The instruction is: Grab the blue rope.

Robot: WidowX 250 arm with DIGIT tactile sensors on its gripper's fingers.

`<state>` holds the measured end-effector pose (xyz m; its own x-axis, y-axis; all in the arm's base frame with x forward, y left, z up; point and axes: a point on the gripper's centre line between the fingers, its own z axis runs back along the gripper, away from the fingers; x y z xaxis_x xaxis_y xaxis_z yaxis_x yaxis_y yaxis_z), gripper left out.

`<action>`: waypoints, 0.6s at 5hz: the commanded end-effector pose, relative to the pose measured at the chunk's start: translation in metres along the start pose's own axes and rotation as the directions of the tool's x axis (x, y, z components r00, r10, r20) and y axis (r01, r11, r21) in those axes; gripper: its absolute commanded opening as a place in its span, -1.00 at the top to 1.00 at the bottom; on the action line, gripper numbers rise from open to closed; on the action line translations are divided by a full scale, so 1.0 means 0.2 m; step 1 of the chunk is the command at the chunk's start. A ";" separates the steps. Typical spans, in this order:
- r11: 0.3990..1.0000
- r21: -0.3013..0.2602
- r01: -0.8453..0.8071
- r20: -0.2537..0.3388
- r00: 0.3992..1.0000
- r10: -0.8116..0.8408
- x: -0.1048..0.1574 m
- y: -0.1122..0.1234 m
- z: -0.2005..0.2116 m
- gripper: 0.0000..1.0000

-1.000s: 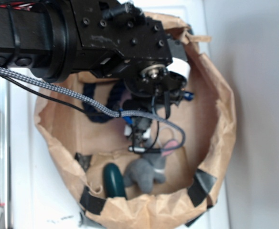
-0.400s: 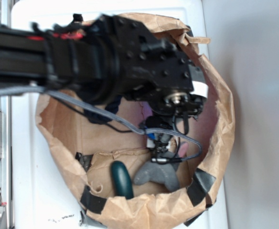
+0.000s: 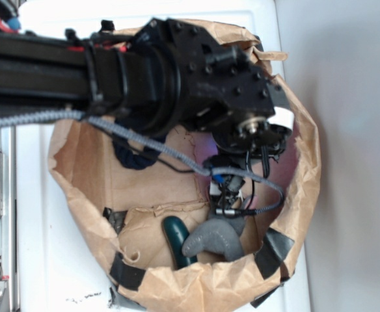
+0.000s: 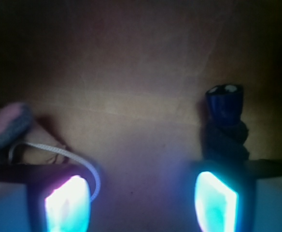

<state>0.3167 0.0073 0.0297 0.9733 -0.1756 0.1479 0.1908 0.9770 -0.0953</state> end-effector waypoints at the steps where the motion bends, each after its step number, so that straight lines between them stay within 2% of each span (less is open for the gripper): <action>1: 0.998 -0.028 0.048 0.030 0.998 -0.047 -0.02 -0.01 0.03 1.00; 3: 0.999 -0.016 0.043 0.016 0.999 -0.043 0.00 -0.04 0.03 1.00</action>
<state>0.3123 0.0104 0.0325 0.9701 -0.1951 0.1445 0.2120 0.9707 -0.1127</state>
